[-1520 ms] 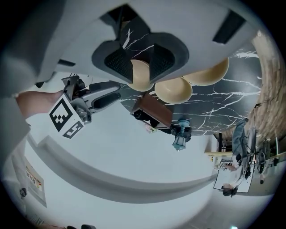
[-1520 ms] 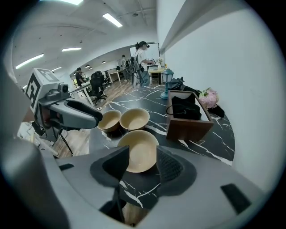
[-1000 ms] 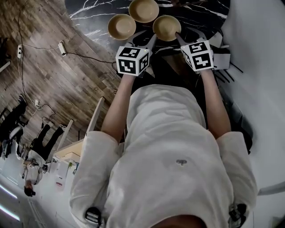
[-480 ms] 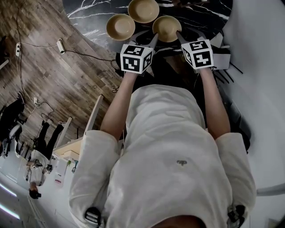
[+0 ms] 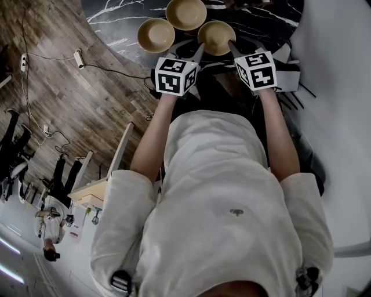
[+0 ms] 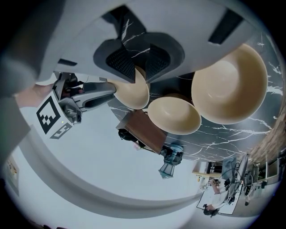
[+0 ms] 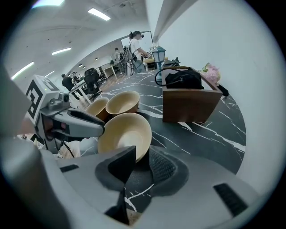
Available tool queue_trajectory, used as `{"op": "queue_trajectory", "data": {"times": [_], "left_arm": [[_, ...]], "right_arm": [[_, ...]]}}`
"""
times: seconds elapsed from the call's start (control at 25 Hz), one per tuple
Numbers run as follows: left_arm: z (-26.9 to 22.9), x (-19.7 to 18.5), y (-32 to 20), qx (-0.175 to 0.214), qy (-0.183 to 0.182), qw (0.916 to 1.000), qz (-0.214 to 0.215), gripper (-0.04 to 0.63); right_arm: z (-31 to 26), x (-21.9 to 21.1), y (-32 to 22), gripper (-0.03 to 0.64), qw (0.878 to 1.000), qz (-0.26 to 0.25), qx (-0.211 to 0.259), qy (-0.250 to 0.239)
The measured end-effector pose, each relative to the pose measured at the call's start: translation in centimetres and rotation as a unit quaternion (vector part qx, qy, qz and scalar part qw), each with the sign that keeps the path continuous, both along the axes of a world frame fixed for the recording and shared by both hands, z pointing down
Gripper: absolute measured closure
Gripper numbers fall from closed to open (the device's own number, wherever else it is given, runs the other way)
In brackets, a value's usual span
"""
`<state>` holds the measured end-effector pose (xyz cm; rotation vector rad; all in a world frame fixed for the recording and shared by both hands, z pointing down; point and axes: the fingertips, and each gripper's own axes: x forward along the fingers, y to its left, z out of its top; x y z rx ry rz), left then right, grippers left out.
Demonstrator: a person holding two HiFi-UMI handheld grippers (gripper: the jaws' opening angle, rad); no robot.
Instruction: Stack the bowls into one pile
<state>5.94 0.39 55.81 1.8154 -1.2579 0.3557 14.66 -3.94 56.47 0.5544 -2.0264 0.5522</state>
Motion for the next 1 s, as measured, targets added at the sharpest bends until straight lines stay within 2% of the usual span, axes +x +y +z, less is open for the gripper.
{"op": "queue_trajectory", "data": {"times": [0.4,0.64,1.0], "left_arm": [[-0.2,0.3,0.3,-0.004,-0.013,0.9999,0.001,0.528],[-0.7,0.2,0.5,-0.003,-0.016,0.9999,0.002,0.54],[-2.7,-1.3,0.5,0.014,-0.03,0.9994,0.0,0.541]], "right_arm": [[-0.2,0.2,0.3,0.526,1.0,-0.007,0.001,-0.002],[-0.5,0.4,0.4,0.545,1.0,0.012,-0.015,-0.024],[-3.0,-1.2,-0.1,0.555,0.998,0.029,-0.001,-0.058]]}}
